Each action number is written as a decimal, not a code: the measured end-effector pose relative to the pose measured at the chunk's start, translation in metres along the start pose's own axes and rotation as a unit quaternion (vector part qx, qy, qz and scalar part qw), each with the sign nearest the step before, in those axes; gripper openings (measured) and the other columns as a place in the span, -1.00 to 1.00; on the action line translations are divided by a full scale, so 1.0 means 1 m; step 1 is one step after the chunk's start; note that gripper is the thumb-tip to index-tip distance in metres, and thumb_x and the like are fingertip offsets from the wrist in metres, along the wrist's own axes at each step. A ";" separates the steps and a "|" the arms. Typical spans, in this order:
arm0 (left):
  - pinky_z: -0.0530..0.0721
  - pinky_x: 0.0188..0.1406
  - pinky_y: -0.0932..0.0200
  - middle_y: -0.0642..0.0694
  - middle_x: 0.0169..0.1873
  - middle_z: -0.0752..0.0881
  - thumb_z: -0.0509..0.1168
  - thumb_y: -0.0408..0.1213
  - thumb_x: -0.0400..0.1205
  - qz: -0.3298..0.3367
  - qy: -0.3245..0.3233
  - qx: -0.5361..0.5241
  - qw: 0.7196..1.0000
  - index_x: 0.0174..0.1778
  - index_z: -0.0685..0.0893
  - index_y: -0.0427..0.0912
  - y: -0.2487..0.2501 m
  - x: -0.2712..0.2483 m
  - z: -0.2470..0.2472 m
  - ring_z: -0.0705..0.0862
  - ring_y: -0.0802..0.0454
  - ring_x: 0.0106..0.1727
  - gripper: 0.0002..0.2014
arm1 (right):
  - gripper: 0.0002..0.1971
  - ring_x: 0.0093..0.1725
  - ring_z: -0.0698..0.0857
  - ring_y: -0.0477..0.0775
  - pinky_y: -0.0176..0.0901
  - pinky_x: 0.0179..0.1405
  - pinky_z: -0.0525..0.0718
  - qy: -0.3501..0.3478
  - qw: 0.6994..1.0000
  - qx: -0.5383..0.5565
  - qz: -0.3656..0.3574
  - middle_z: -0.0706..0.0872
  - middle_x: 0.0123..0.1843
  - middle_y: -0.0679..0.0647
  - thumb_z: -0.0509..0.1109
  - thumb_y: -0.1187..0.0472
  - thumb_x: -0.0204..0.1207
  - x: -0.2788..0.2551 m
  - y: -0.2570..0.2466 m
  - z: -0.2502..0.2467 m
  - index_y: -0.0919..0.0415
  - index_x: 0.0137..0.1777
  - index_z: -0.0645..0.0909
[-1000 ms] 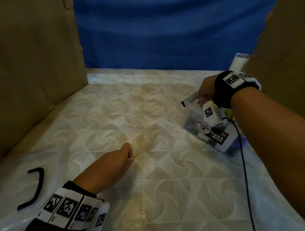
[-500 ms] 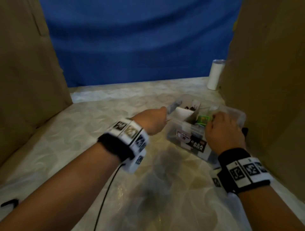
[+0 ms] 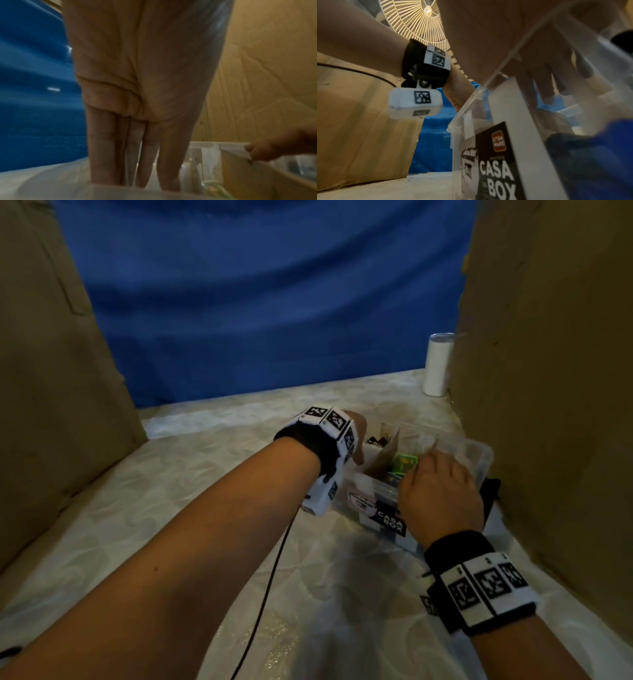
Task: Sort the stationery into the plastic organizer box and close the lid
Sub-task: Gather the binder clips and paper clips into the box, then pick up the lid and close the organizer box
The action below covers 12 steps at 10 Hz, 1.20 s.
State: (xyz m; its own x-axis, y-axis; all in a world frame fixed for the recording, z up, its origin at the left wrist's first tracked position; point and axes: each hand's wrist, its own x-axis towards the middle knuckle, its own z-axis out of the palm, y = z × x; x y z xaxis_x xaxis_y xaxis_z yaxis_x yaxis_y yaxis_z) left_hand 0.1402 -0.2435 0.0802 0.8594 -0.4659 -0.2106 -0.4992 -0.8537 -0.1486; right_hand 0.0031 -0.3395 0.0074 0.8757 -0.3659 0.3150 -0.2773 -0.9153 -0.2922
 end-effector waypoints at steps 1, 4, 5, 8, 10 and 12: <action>0.50 -0.07 0.15 -0.20 0.17 0.72 0.31 -0.13 0.63 0.012 0.040 -0.055 0.998 0.18 0.69 -0.27 -0.006 -0.035 -0.005 0.68 -0.14 0.19 -0.68 | -0.52 0.16 0.63 0.40 0.18 0.26 0.52 -0.014 1.000 0.000 0.012 0.68 0.14 0.39 0.00 0.10 0.54 -0.001 -0.001 -0.002 0.43 0.13 0.62; 0.56 0.30 0.01 0.02 0.32 0.62 0.19 0.06 0.66 -0.076 0.152 -0.212 0.962 0.33 0.59 0.04 -0.086 -0.211 0.098 0.57 0.00 0.33 -0.64 | -0.42 0.38 0.47 0.42 0.23 0.41 0.44 0.031 0.959 0.274 -0.060 0.48 0.40 0.41 0.15 0.08 0.42 -0.026 -0.038 -0.025 0.33 0.43 0.39; 0.54 0.32 -0.02 0.03 0.34 0.60 0.19 0.06 0.66 -0.214 0.133 -0.219 0.942 0.36 0.57 0.04 -0.134 -0.267 0.143 0.56 -0.03 0.35 -0.62 | -0.47 0.38 0.50 0.31 0.16 0.43 0.45 -0.032 0.928 0.340 -0.151 0.51 0.39 0.30 0.21 0.06 0.45 -0.055 -0.099 -0.011 0.25 0.41 0.42; 0.36 0.53 -0.06 -0.20 0.59 0.31 0.06 -0.16 0.74 -0.421 -0.014 -0.230 0.877 0.62 0.21 -0.16 -0.230 -0.385 0.221 0.36 -0.20 0.56 -0.50 | -0.56 0.28 0.58 0.14 -0.14 0.22 0.52 -0.484 0.783 0.323 -0.219 0.51 0.34 0.10 0.26 0.11 0.62 -0.146 -0.285 0.080 0.19 0.48 0.42; 0.25 0.60 -0.08 -0.24 0.67 0.09 0.07 -0.01 0.73 -0.478 -0.086 -0.296 0.822 0.67 -0.02 -0.20 -0.252 -0.410 0.241 0.17 -0.19 0.65 -0.34 | -0.35 0.44 0.44 0.30 -0.04 0.26 0.48 -0.558 0.781 0.167 -0.226 0.21 0.58 0.25 0.22 -0.06 0.56 -0.193 -0.336 0.113 0.24 0.57 0.23; 0.20 0.62 -0.12 -0.17 0.69 -0.02 0.09 0.26 0.62 -0.469 -0.077 -0.312 0.823 0.69 -0.07 -0.08 -0.255 -0.412 0.243 0.10 -0.16 0.68 -0.16 | -0.47 0.24 0.53 0.23 -0.02 0.21 0.56 -0.573 0.764 0.169 -0.243 0.31 0.41 0.17 0.22 -0.06 0.54 -0.193 -0.339 0.113 0.18 0.45 0.38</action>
State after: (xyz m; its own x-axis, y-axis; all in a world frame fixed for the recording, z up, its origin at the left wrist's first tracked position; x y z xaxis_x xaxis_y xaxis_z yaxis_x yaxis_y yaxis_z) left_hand -0.1132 0.2228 -0.0300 0.7860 0.4596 -0.4134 0.5705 -0.7970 0.1986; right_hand -0.0270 0.0605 -0.0561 0.6680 0.5689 -0.4796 0.1396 -0.7289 -0.6703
